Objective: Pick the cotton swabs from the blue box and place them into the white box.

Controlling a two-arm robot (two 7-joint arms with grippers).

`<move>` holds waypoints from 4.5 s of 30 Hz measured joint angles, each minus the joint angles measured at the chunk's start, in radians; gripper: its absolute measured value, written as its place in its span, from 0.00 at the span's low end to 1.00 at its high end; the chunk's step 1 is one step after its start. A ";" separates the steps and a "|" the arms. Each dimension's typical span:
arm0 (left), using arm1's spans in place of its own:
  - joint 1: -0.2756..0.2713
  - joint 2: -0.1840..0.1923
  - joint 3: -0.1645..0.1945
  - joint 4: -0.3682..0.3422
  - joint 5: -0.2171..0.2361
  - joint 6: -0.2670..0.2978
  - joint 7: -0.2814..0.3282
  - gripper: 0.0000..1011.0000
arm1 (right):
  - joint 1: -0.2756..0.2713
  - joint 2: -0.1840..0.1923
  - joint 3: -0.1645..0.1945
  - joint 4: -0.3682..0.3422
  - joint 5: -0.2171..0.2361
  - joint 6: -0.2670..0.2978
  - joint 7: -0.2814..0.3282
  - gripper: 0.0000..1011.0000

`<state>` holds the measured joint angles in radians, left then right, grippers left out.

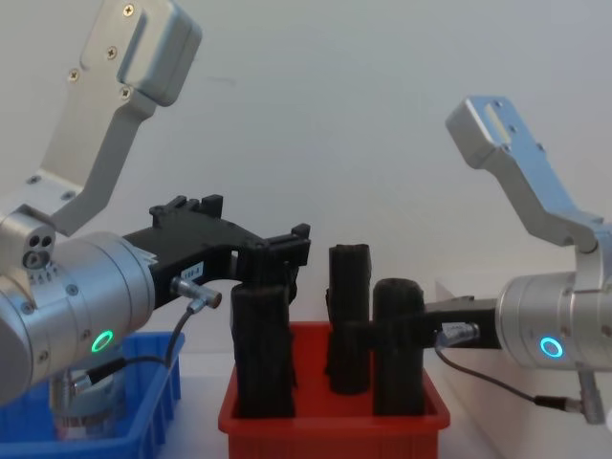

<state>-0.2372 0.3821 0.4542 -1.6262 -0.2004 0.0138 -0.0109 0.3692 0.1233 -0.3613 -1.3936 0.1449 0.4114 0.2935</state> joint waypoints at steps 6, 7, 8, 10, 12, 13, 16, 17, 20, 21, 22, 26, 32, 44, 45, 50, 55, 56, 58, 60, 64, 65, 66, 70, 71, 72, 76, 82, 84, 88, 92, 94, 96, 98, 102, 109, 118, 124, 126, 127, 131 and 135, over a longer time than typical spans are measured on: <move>0.000 0.000 0.000 0.000 0.000 0.000 0.000 0.99 | 0.001 -0.002 -0.001 0.003 0.001 0.001 -0.004 0.53; 0.000 0.000 0.000 0.000 0.000 0.000 0.000 0.99 | 0.002 -0.003 -0.001 0.004 0.001 0.001 -0.005 0.46; 0.000 0.000 0.000 0.000 0.000 0.000 0.000 0.99 | 0.002 -0.003 -0.001 0.004 0.001 0.001 -0.006 0.44; 0.000 0.000 0.000 0.000 0.000 0.000 0.000 0.99 | 0.002 -0.003 -0.002 0.005 0.001 0.001 -0.007 0.43; 0.000 0.000 0.000 0.000 0.000 0.000 0.000 0.99 | 0.002 -0.003 -0.002 0.005 0.002 0.001 -0.007 0.41; 0.000 0.000 0.000 0.000 0.000 0.000 0.000 0.99 | 0.002 -0.003 -0.002 0.005 0.002 0.001 -0.007 0.40; 0.000 0.000 0.000 0.000 0.000 0.000 0.000 0.99 | 0.002 -0.002 0.000 -0.003 0.003 -0.001 -0.005 0.38; 0.000 0.000 0.000 0.000 0.000 0.000 0.000 0.99 | 0.002 -0.001 0.001 -0.006 0.004 -0.003 -0.005 0.37; 0.000 0.000 0.000 0.000 0.000 0.000 0.000 0.99 | 0.002 0.003 0.005 -0.022 0.008 -0.012 -0.003 0.36; 0.000 0.000 0.000 0.000 0.000 0.000 0.000 0.99 | 0.001 0.005 0.007 -0.032 0.011 -0.018 -0.003 0.36; 0.000 0.000 0.000 0.000 0.000 0.000 0.000 0.99 | 0.001 0.005 0.007 -0.032 0.011 -0.018 -0.003 0.35; 0.000 0.000 0.000 0.000 0.000 0.000 0.000 0.99 | -0.002 0.013 0.017 -0.067 0.022 -0.040 -0.007 0.34; 0.000 0.000 0.000 0.000 0.000 0.000 0.000 0.99 | -0.009 0.026 0.031 -0.119 0.038 -0.076 -0.020 0.34; 0.000 0.000 0.000 0.000 0.000 0.000 0.000 0.99 | -0.015 0.060 0.071 -0.205 0.041 -0.171 -0.079 0.34; 0.000 0.000 0.000 0.000 0.000 0.000 0.000 0.99 | -0.015 0.060 0.071 -0.205 0.041 -0.171 -0.079 0.34; 0.000 0.000 0.000 0.000 0.000 0.000 0.000 0.99 | -0.015 0.077 0.092 -0.220 0.027 -0.212 -0.118 0.34; 0.000 0.000 0.000 0.000 0.000 0.000 0.000 0.99 | -0.014 0.094 0.114 -0.219 0.008 -0.247 -0.164 0.34; 0.000 0.000 0.000 0.000 0.000 0.000 0.000 0.99 | -0.014 0.096 0.116 -0.217 0.005 -0.251 -0.171 0.34; 0.000 0.000 0.000 0.000 0.000 0.000 0.000 0.99 | -0.014 0.102 0.124 -0.209 -0.004 -0.262 -0.189 0.34; 0.000 0.000 0.000 0.000 0.000 0.000 0.000 0.99 | -0.013 0.108 0.131 -0.197 -0.016 -0.271 -0.209 0.34; 0.000 0.000 0.000 0.000 0.000 0.000 0.000 0.99 | -0.012 0.113 0.139 -0.176 -0.029 -0.277 -0.233 0.34; 0.000 0.000 0.000 0.000 0.000 0.000 0.000 0.99 | -0.012 0.115 0.142 -0.166 -0.036 -0.277 -0.245 0.34; 0.000 0.000 0.000 0.000 0.000 0.000 0.000 0.99 | -0.011 0.116 0.144 -0.159 -0.038 -0.277 -0.250 0.34; 0.000 0.000 0.000 0.000 0.000 0.000 0.000 0.99 | -0.008 0.119 0.151 -0.125 -0.052 -0.277 -0.272 0.34; 0.000 0.000 0.000 0.000 0.000 0.000 0.000 0.99 | -0.008 0.119 0.151 -0.125 -0.052 -0.277 -0.272 0.34; 0.000 0.000 0.000 0.000 0.000 0.000 0.000 0.99 | -0.007 0.119 0.153 -0.114 -0.056 -0.277 -0.277 0.38; 0.000 0.000 0.000 0.000 0.000 0.000 0.000 0.99 | -0.004 0.120 0.157 -0.091 -0.064 -0.277 -0.288 0.49; 0.000 0.000 0.000 0.000 0.000 0.000 0.000 0.99 | -0.001 0.121 0.161 -0.067 -0.073 -0.278 -0.300 0.66; 0.000 0.000 0.000 0.000 0.000 0.000 0.000 0.99 | 0.000 0.121 0.161 -0.063 -0.074 -0.278 -0.301 0.73; 0.000 0.000 0.000 0.000 0.000 0.000 0.000 0.99 | 0.001 0.121 0.163 -0.053 -0.078 -0.278 -0.306 0.85; 0.000 0.000 0.000 0.000 0.000 0.000 0.000 0.99 | 0.002 0.122 0.164 -0.047 -0.080 -0.279 -0.309 0.95; 0.003 0.003 -0.001 -0.004 0.000 0.002 0.002 0.99 | 0.002 0.122 0.165 -0.044 -0.081 -0.279 -0.310 0.99; 0.007 0.008 -0.004 -0.010 0.000 0.005 0.008 0.99 | 0.002 0.122 0.165 -0.042 -0.082 -0.279 -0.311 0.99; 0.012 0.015 -0.007 -0.018 -0.001 0.009 0.017 0.99 | 0.003 0.122 0.165 -0.040 -0.083 -0.279 -0.312 0.99; 0.035 0.039 -0.020 -0.046 -0.014 0.024 0.048 0.99 | 0.003 0.122 0.166 -0.038 -0.083 -0.279 -0.313 0.99; 0.090 0.097 -0.048 -0.103 -0.056 0.052 0.119 0.99 | 0.004 0.122 0.166 -0.034 -0.084 -0.279 -0.315 0.99; 0.192 0.193 -0.092 -0.178 -0.148 0.068 0.226 0.99 | 0.004 0.122 0.167 -0.032 -0.086 -0.279 -0.316 0.99; 0.235 0.233 -0.112 -0.207 -0.186 0.071 0.268 0.99 | 0.004 0.122 0.167 -0.031 -0.086 -0.279 -0.316 0.99; 0.241 0.238 -0.115 -0.212 -0.192 0.072 0.275 0.99 | 0.004 0.122 0.167 -0.031 -0.086 -0.279 -0.316 0.99; 0.245 0.241 -0.117 -0.214 -0.194 0.072 0.278 0.99 | 0.004 0.122 0.167 -0.031 -0.086 -0.279 -0.316 0.99; 0.246 0.239 -0.119 -0.214 -0.196 0.074 0.274 0.99 | 0.004 0.122 0.167 -0.031 -0.086 -0.279 -0.317 0.99; 0.235 0.225 -0.119 -0.201 -0.195 0.080 0.248 0.99 | 0.004 0.122 0.167 -0.030 -0.086 -0.279 -0.317 0.99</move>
<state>-0.0024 0.6075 0.3352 -1.8274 -0.3949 0.0935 0.2367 0.3730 0.2457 -0.1947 -1.4239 0.0592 0.1324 -0.0231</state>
